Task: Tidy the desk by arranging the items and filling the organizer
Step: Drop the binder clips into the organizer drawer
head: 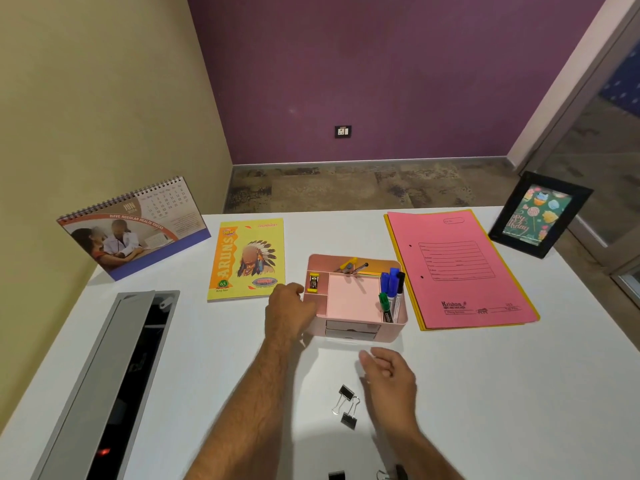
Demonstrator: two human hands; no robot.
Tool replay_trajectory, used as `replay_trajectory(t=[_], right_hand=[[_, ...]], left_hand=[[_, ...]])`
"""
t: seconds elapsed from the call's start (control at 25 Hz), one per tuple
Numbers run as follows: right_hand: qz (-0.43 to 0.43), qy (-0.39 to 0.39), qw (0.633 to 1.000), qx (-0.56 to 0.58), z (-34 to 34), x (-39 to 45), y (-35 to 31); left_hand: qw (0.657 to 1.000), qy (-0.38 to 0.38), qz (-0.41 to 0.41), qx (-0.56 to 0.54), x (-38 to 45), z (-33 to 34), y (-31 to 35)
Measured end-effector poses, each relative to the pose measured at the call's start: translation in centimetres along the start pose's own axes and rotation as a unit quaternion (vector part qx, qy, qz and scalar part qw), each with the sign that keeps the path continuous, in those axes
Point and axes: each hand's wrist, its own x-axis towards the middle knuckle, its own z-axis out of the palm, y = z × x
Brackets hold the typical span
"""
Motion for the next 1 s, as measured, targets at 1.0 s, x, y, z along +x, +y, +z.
replay_trajectory(t=[1.0], right_hand=[[0.286,-0.068,0.898,0.328,4.7,0.2,-3.2]], left_hand=[[0.996,0.040,-0.001,-0.076,-3.6,0.6,-0.9]])
